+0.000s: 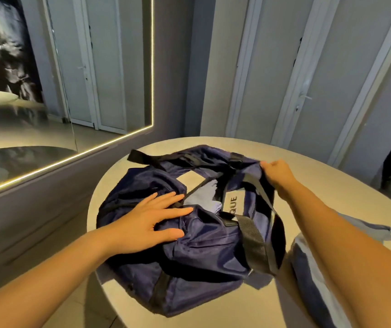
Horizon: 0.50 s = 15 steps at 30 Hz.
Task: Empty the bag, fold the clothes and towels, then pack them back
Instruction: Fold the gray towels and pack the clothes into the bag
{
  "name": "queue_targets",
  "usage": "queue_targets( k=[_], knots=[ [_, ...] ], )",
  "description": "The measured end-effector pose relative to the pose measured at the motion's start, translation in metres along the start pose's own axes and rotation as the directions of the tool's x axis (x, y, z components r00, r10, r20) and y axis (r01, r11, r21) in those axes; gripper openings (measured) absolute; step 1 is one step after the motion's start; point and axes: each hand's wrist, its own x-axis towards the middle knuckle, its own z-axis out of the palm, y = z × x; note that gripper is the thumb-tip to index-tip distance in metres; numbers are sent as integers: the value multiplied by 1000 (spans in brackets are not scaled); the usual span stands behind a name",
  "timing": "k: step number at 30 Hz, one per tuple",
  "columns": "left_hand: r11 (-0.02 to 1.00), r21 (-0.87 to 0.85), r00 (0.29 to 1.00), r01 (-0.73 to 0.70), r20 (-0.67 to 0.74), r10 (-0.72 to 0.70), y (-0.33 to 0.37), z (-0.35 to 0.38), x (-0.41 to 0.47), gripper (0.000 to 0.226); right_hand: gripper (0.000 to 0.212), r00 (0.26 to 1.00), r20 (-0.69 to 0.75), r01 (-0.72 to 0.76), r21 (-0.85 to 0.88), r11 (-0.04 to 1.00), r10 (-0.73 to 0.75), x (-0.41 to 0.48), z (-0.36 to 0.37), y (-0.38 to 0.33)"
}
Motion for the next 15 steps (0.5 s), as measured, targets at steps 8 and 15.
queue_targets(
  k=[8, 15],
  knots=[
    [937, -111, 936, 330, -89, -340, 90, -3, 21, 45, 32, 973, -7, -227, -207, 952, 231, -8, -21, 51],
    [875, 112, 881, 471, -119, -458, 103, 39, 45, 102, 67, 992, 109, 125, -757, 641, -65, -50, -9, -14]
  ],
)
